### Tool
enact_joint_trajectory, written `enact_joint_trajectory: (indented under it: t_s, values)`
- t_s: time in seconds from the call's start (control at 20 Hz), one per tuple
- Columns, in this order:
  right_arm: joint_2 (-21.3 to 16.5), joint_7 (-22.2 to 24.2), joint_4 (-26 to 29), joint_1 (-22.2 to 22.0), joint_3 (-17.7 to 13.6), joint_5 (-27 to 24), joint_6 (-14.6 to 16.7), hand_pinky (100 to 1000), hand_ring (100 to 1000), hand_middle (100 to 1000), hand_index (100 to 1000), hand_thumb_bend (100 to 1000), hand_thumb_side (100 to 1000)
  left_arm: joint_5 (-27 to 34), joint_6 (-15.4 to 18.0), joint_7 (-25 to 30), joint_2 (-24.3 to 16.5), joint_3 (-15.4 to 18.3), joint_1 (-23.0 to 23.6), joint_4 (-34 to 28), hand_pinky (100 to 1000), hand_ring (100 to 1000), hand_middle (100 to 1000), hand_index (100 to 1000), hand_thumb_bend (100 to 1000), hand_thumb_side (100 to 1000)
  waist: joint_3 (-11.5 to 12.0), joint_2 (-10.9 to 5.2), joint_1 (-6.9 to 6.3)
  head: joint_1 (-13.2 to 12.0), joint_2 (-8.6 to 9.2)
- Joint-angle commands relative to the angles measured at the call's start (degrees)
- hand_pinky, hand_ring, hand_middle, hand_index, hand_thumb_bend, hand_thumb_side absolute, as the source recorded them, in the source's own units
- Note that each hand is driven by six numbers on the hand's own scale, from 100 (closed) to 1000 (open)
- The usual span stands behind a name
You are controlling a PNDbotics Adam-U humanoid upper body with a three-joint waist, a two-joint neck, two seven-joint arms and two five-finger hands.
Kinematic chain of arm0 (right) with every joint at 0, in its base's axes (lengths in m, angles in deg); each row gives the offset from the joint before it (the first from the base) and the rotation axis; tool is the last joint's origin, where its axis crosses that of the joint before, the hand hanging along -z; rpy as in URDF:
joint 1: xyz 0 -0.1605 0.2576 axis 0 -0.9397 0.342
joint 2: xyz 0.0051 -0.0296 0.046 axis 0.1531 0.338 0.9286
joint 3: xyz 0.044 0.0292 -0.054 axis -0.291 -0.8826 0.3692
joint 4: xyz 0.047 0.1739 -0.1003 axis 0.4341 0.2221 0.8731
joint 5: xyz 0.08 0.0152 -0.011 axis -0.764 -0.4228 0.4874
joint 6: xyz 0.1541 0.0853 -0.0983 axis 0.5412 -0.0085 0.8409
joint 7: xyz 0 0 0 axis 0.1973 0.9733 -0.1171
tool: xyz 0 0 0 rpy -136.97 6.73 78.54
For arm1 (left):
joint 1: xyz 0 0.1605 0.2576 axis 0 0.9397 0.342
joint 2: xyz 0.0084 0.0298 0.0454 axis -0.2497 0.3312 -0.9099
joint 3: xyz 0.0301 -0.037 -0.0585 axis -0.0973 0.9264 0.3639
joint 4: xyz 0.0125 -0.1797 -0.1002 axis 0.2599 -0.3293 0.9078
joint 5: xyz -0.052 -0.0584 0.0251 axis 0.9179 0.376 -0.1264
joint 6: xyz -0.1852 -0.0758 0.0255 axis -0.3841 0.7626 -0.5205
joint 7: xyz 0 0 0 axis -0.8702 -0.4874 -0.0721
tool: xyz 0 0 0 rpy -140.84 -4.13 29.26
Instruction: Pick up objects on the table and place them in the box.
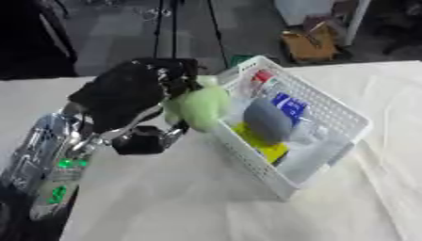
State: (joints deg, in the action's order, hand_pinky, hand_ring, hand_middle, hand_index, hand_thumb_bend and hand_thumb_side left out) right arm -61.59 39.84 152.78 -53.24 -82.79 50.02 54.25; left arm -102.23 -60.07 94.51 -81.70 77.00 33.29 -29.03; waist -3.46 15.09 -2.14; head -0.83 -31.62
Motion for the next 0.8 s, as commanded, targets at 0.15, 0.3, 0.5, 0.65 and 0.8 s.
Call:
enact_joint_trajectory:
  t_s: [0.15,0.3,0.5,0.65,0.8]
  values:
    - [-0.1,0.3,1.0,0.3,0.3,0.3,0.2,772,703,617,777,100,870,0.0,-0.2,-3.7,-2.0,-0.8,-4.7,4.1,708,777,792,477,100,297,-0.7,-1.61,-0.13,-1.2,0.13]
    - [0.1,0.6,1.0,0.3,0.7,0.1,0.4,772,703,617,777,100,871,-1.0,0.6,-5.8,-1.8,-1.6,-7.4,8.5,704,787,796,484,100,297,-1.2,-1.88,-0.31,-2.1,-0.22]
    - [0.5,1.0,1.0,0.7,1.2,-0.2,0.8,772,703,617,777,100,872,-3.1,2.1,-8.2,-0.9,-2.4,-10.5,15.3,693,790,797,491,100,310,-2.8,-1.8,-0.59,-3.5,0.02]
    - [0.9,1.2,1.0,1.2,1.5,-0.5,1.2,772,703,617,777,100,871,-4.9,2.9,-10.6,0.2,-2.1,-12.7,21.0,692,784,793,491,100,318,-4.0,-1.32,-0.62,-4.4,0.48]
    - [1.3,1.1,1.0,1.6,1.5,-0.8,1.3,773,703,617,777,100,867,-6.5,3.2,-13.1,1.2,-1.2,-14.5,26.2,689,774,788,485,100,330,-4.5,-0.75,-0.32,-5.0,1.05]
